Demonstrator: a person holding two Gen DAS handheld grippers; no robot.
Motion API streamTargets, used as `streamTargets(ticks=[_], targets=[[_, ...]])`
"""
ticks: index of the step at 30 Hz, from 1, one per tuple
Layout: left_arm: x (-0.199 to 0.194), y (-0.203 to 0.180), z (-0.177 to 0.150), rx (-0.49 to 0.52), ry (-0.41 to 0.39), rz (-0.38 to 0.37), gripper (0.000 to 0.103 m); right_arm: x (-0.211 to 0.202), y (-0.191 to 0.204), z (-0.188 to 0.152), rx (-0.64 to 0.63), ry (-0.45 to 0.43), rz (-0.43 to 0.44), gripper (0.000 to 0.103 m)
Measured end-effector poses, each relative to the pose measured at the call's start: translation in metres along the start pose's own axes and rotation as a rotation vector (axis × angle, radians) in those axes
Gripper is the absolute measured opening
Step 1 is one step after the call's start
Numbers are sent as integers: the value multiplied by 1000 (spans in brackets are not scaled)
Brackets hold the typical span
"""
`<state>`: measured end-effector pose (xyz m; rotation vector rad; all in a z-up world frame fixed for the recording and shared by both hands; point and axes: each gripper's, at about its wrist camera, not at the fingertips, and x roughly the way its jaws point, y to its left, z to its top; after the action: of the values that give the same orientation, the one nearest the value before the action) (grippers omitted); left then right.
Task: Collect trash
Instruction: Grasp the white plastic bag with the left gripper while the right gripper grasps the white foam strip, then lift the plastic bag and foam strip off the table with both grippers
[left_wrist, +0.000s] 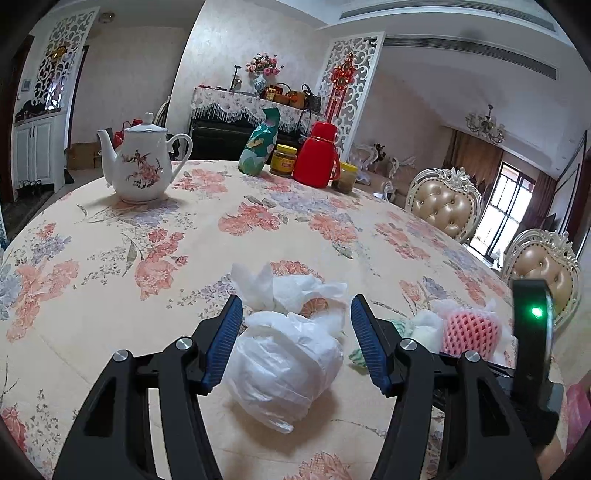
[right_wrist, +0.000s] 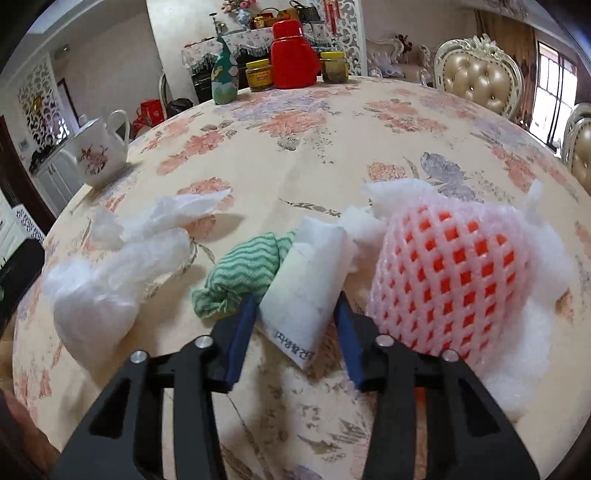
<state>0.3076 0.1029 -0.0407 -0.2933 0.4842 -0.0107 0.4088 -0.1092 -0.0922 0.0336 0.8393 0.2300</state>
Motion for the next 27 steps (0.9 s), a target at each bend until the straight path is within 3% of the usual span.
streamTargets(ticks=[6, 10, 13, 18, 20, 24, 27], targets=[[4, -1, -2, -12, 40, -27, 58, -49, -33, -29, -2, 0, 43, 23], [17, -4, -7, -8, 129, -38, 58, -74, -53, -49, -1, -8, 24, 22], [25, -6, -14, 11, 166, -11, 66, -87, -70, -59, 22, -23, -8, 22], [33, -4, -17, -8, 195, -1, 68, -104, -83, -70, 66, -49, 23, 22], [33, -3, -17, -9, 196, 0, 63, -111, -82, -74, 63, -62, 41, 22], [35, -9, -18, 38, 210, -12, 37, -124, -75, -81, 42, -83, 75, 22], [26, -20, -19, 95, 173, -30, 25, -137, -71, -88, 21, -110, 80, 22]])
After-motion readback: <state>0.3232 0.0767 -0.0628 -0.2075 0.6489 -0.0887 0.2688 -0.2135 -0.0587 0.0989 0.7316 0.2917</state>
